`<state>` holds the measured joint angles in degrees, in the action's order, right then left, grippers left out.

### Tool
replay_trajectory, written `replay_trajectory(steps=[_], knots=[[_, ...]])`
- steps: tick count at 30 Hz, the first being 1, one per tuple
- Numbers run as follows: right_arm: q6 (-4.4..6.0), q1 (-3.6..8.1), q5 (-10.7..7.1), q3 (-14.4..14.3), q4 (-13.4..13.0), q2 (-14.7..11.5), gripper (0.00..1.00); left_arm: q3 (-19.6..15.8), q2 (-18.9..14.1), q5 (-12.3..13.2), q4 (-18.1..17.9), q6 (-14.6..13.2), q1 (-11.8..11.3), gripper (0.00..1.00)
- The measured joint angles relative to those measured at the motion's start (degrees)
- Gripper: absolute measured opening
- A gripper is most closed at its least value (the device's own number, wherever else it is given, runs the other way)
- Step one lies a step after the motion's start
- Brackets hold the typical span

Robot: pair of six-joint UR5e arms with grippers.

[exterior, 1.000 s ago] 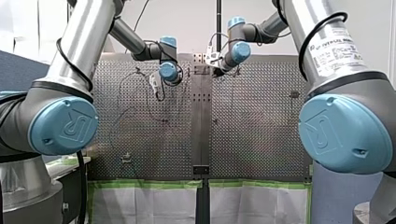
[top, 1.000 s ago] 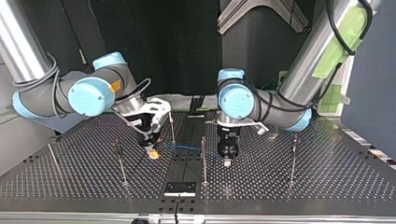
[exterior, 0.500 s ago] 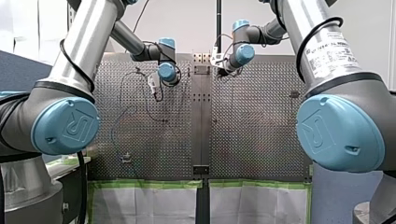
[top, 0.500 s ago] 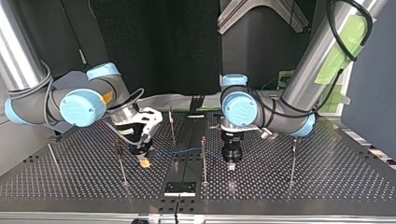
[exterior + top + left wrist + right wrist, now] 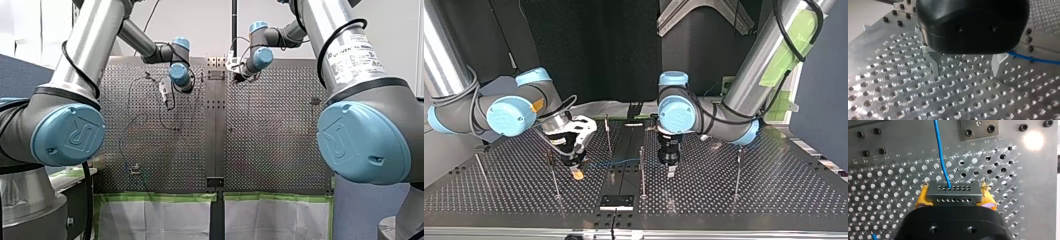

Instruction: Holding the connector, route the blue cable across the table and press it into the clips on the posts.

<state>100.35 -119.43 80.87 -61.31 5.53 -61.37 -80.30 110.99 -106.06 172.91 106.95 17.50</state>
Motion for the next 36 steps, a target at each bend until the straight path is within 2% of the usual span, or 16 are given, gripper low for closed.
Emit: replay_trajectory(steps=[6,14,20,26,32,36], knots=[[0.01,-0.02,0.0,0.0,0.2,-0.3,0.0,-3.0,-3.0,0.9,1.1,0.1,0.6,1.0],[-0.01,0.02,0.04,0.0,0.3,-0.3,0.0,-8.1,-8.0,4.2,-2.0,1.3,0.9,1.0],[0.06,0.13,0.08,0.0,0.4,-0.4,0.0,-11.5,-11.5,5.0,-0.4,0.8,1.7,1.0],[0.26,0.34,0.09,0.0,0.5,-0.7,0.0,-12.3,-12.5,5.1,1.8,0.0,3.0,1.0],[0.28,0.46,0.09,0.0,0.5,-0.9,0.0,-12.4,-12.7,5.2,2.4,-0.1,3.6,1.0],[0.23,0.62,0.09,-0.1,0.6,-0.9,0.0,-12.4,-13.6,4.1,2.5,-0.5,4.7,1.0]])
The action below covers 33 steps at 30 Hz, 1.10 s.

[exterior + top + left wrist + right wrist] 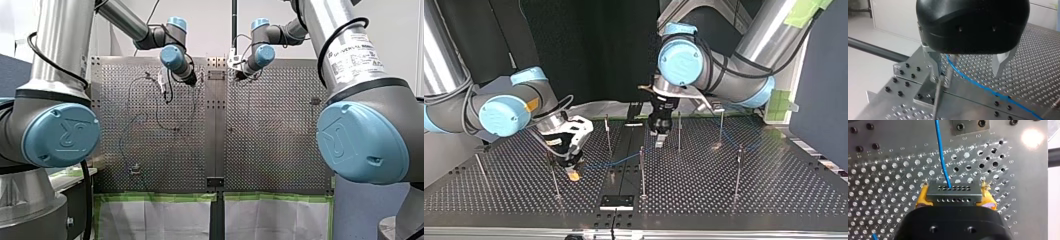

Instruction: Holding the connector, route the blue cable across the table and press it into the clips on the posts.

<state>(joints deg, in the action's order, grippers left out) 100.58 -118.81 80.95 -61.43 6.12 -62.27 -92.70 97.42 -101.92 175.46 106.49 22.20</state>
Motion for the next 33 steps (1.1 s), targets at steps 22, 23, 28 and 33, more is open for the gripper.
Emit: replay_trajectory(steps=[22,23,28,33], knots=[[-0.37,0.74,0.79,-0.2,0.7,0.0,0.0,4.6,2.0,-10.2,-2.7,-5.4,11.0,1.0],[-0.37,0.72,0.79,-0.2,0.7,0.0,0.0,5.4,2.8,-11.0,-2.5,-5.6,11.8,1.0],[-0.39,0.6,0.79,-0.2,0.6,0.0,0.0,8.2,4.6,-12.9,-2.0,-5.8,13.2,1.0],[-0.39,0.62,0.79,-0.2,0.6,0.0,0.0,11.2,5.3,-13.8,-1.3,-5.8,12.9,1.0]])
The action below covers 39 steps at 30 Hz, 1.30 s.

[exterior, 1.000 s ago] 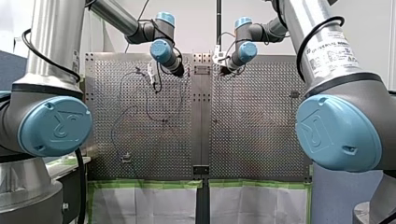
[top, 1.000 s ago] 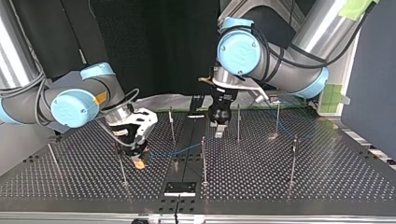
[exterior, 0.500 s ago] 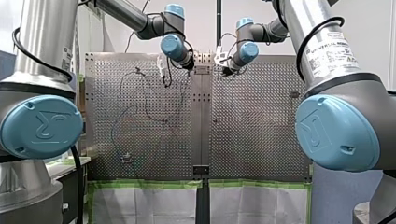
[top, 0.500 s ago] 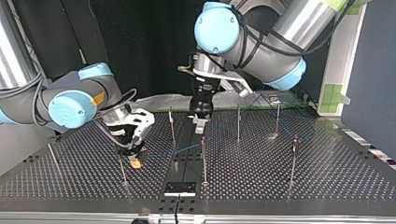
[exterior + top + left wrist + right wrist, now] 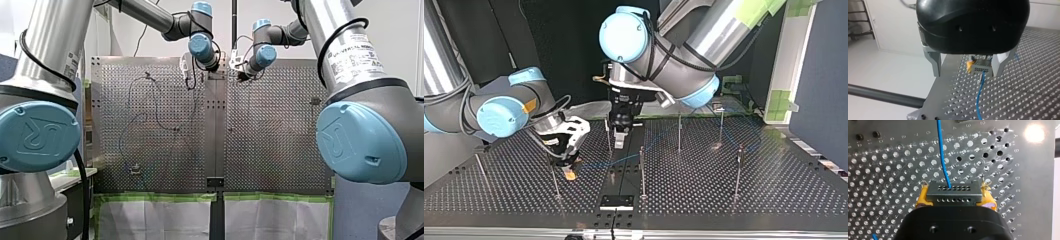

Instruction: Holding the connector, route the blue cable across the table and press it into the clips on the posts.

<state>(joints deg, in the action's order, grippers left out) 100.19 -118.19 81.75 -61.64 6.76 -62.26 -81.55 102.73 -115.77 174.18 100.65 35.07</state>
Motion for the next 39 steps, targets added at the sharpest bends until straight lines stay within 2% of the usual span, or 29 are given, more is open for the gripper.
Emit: replay_trajectory(steps=[7,27,39], knots=[[-0.01,0.05,0.0,0.0,0.0,0.0,0.0,4.0,3.3,-0.3,2.8,-0.4,-0.4,1.0],[-0.07,0.15,0.0,0.0,0.0,0.1,0.0,15.5,13.1,-1.4,4.9,-0.8,-2.4,1.0],[-0.05,0.19,0.0,0.0,-0.1,0.1,0.0,16.8,15.5,-1.1,4.7,-0.9,-3.8,1.0]])
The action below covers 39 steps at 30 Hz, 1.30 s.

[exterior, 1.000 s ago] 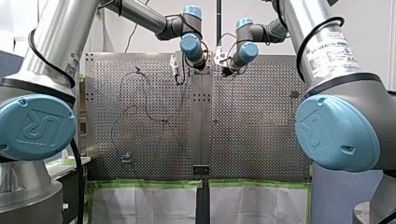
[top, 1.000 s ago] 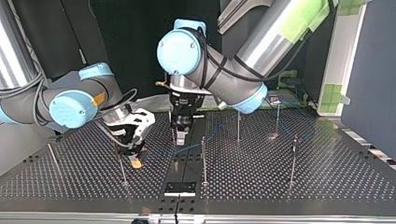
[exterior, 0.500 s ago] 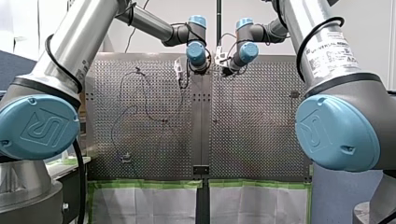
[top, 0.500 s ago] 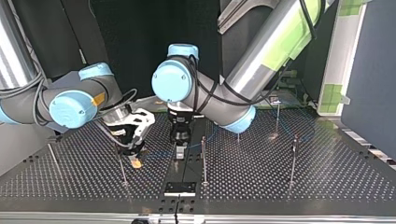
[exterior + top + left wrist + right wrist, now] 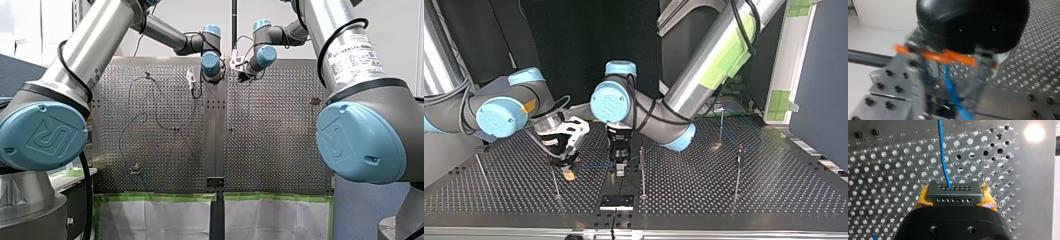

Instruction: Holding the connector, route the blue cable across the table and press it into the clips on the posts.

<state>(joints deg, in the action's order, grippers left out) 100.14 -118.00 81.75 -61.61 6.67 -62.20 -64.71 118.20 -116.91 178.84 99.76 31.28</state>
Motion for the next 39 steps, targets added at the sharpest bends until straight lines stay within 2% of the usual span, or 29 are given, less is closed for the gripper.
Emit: replay_trajectory(steps=[7,8,9,10,11,12,13,14,15,16,22,31,39], knots=[[0.06,0.01,0.0,0.0,0.0,0.0,0.0,0.0,0.4,0.2,0.6,0.3,-0.5,1.0],[0.08,0.01,0.0,0.0,0.0,0.0,0.0,0.0,0.4,0.2,0.8,0.4,-0.5,0.78],[0.1,0.01,-0.01,0.0,0.0,0.0,0.0,0.0,0.4,0.2,1.0,0.4,-0.5,0.78],[0.12,0.01,-0.02,0.0,0.0,0.0,0.0,0.0,0.4,0.2,1.2,0.4,-0.5,0.56],[0.13,0.01,-0.04,0.0,0.0,0.0,0.0,0.0,0.4,0.2,1.5,0.4,-0.5,0.42],[0.14,0.01,-0.05,0.0,0.0,0.0,0.0,0.0,0.4,0.2,1.7,0.4,-0.5,0.42],[0.14,0.01,-0.06,0.0,0.0,0.0,0.0,0.0,0.4,0.2,1.9,0.4,-0.5,0.28],[0.17,0.01,-0.07,0.0,0.0,0.0,0.0,0.0,0.4,0.2,2.1,0.4,-0.4,0.09],[0.18,0.0,-0.08,0.0,0.0,0.0,0.0,0.0,0.4,0.2,2.2,0.4,-0.4,0.09],[0.2,0.0,-0.09,0.0,0.0,0.0,0.0,0.0,0.3,0.1,2.4,0.3,-0.3,0.0],[0.24,-0.08,-0.09,0.0,0.0,0.0,0.0,0.0,0.4,-0.5,2.7,0.2,0.1,0.0],[0.32,-0.46,-0.09,-0.1,0.1,0.0,0.0,-0.3,0.3,-4.3,3.1,0.3,0.7,0.0],[0.15,-0.68,-0.32,-2.1,0.0,0.1,0.0,-3.8,0.3,-6.1,2.1,0.5,1.7,0.0]])
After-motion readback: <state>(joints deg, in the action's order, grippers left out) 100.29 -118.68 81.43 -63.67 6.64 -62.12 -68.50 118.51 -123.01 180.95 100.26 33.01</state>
